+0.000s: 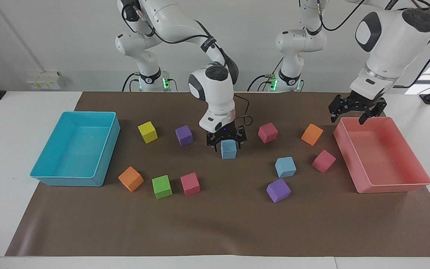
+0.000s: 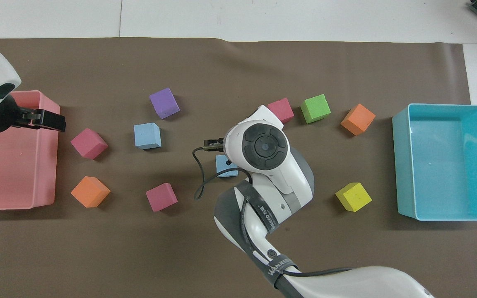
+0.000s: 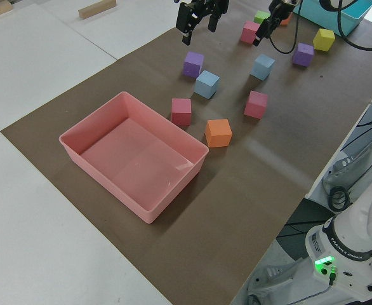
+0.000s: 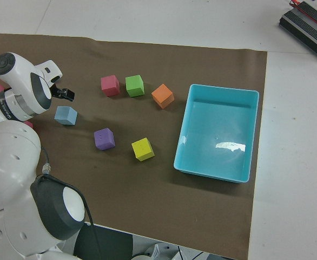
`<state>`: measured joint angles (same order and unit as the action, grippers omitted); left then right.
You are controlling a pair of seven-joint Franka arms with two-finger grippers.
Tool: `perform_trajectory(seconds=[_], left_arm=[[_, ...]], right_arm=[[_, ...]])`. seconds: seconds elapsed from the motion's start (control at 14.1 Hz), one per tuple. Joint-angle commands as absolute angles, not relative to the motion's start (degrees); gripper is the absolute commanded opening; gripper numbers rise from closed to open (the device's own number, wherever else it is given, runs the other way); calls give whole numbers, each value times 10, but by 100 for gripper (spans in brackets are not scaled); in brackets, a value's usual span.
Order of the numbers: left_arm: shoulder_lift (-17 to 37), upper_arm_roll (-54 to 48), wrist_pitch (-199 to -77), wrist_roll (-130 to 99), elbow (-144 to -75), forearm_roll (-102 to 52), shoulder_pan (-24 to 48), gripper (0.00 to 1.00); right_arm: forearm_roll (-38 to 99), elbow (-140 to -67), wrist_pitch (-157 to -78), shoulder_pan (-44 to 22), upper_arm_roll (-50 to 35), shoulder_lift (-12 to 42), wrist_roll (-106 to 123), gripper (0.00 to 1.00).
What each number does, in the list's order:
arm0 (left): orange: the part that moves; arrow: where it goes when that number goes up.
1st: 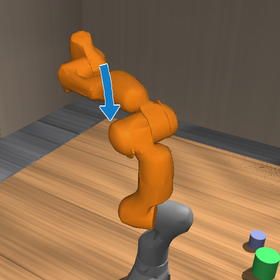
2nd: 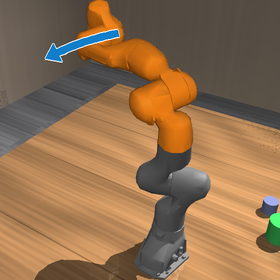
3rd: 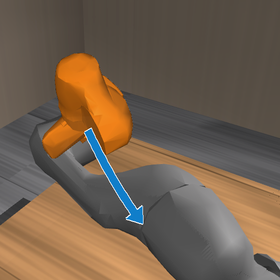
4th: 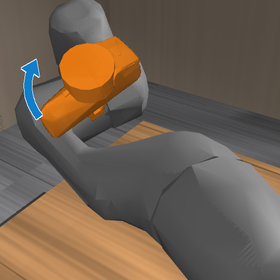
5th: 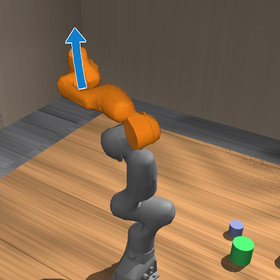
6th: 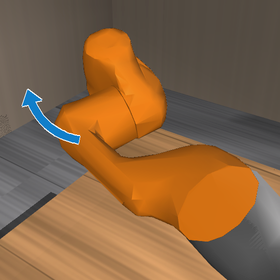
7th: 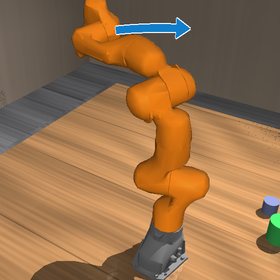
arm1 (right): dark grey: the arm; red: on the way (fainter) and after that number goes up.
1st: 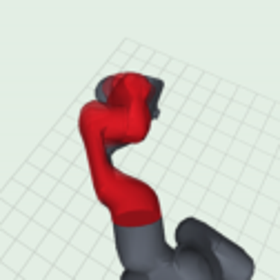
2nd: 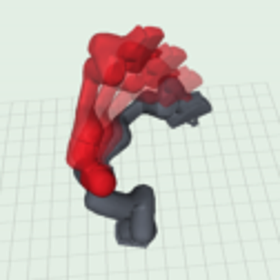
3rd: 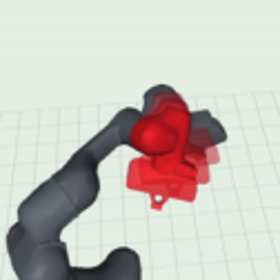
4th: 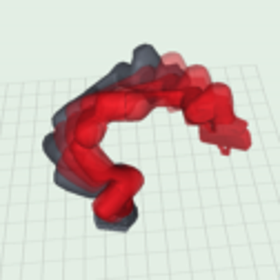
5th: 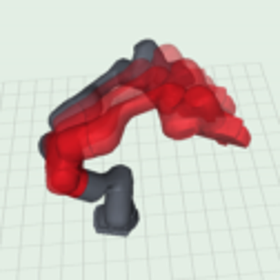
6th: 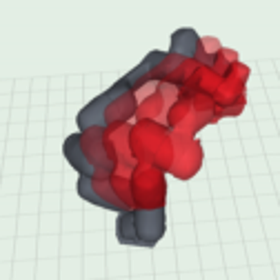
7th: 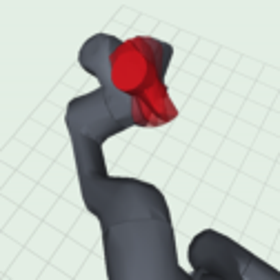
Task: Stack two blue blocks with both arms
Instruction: 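Open the right gripper while the left gripper reaches the other blue cube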
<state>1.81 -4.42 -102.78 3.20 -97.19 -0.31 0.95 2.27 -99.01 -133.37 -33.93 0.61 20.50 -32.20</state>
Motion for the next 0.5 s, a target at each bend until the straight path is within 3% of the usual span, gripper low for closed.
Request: perform_trajectory(seconds=[0.0,0.43], left_arm=[[23,-41,-1081,-5,-1011,0,26,100],[112,-40,-1181,-96,-1005,7,84,100]], right_arm=[[74,-1045,-1322,-313,1,136,-281,100],[292,-1060,-1303,-245,1,114,-92,100]])
